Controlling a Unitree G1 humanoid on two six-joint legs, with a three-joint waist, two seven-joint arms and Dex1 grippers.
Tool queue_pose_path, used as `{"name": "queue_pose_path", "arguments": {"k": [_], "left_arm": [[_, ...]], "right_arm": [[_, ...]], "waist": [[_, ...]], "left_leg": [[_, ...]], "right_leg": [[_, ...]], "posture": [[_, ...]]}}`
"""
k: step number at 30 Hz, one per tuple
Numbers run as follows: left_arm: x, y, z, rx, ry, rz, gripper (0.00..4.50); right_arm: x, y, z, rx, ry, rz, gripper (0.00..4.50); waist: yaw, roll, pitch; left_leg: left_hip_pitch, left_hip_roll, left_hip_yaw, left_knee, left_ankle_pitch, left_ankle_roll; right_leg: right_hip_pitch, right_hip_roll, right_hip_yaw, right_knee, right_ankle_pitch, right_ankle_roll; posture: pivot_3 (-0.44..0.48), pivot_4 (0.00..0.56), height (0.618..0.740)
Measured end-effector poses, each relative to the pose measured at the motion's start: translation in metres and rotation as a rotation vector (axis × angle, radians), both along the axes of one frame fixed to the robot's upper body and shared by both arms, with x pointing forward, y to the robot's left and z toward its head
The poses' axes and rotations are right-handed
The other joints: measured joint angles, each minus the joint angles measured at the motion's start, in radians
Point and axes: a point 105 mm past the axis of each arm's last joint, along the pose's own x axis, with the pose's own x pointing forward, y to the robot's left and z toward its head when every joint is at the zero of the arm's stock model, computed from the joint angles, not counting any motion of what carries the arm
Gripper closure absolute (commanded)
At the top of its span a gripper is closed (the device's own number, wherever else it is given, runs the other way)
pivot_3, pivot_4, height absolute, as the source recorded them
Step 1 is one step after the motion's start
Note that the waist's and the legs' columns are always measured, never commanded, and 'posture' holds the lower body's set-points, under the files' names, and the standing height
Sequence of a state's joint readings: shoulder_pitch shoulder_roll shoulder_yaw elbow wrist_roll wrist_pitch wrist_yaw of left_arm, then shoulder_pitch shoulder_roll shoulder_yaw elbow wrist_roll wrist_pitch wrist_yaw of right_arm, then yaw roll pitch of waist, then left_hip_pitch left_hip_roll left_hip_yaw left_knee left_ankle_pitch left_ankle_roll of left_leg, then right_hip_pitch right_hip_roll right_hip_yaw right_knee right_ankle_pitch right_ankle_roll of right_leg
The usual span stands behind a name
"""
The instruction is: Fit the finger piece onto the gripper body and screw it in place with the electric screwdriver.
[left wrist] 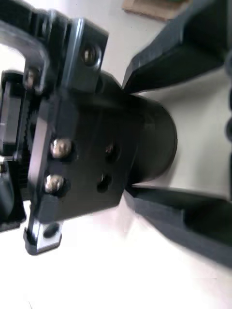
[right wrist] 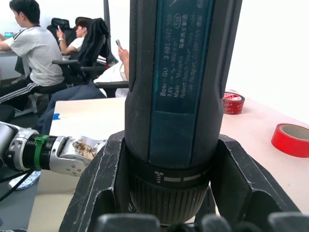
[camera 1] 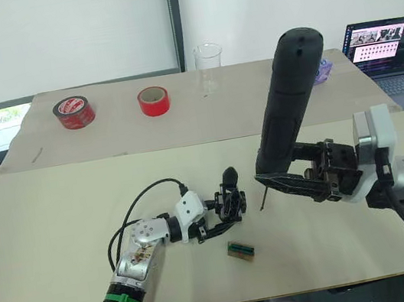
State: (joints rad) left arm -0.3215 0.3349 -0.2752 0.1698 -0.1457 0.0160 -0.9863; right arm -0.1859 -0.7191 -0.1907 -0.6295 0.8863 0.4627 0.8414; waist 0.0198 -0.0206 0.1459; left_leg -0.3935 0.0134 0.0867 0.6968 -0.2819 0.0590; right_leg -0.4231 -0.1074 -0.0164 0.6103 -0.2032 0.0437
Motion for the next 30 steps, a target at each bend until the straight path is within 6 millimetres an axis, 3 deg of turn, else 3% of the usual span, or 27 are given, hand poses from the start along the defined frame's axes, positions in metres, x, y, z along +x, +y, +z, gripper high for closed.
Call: {"name": "queue_pose_path", "arguments": {"k": [25,29,30], "left_arm": [[0.016,0.023,0.002,0.084,-0.037,-0.314,2.18],[0.017,0.025,0.001,0.062,0.004,-0.283,0.19],[0.017,0.027,0.002,0.057,0.004,-0.272,0.03]], "right_arm": [[-0.004,-0.002,-0.005,-0.030,0.055,0.009,2.58],[-0.004,-0.002,-0.005,-0.033,0.068,0.006,2.58],[-0.004,-0.001,-0.005,-0.031,0.071,0.009,2.58]], "waist": [[-0.014,-0.001,0.000],[-0.014,0.000,0.000],[-0.015,0.000,0.000]], "left_leg": [[0.000,0.001,0.000,0.000,0.000,0.000],[0.000,0.001,0.000,0.000,0.000,0.000],[0.000,0.001,0.000,0.000,0.000,0.000]], "right_leg": [[0.000,0.002,-0.001,0.000,0.000,0.000],[-0.001,0.002,-0.001,0.001,0.000,0.000],[-0.001,0.002,-0.001,0.001,0.000,0.000]], "posture": [[0.000,0.150,0.740],[0.000,0.150,0.740],[0.000,0.150,0.740]]}}
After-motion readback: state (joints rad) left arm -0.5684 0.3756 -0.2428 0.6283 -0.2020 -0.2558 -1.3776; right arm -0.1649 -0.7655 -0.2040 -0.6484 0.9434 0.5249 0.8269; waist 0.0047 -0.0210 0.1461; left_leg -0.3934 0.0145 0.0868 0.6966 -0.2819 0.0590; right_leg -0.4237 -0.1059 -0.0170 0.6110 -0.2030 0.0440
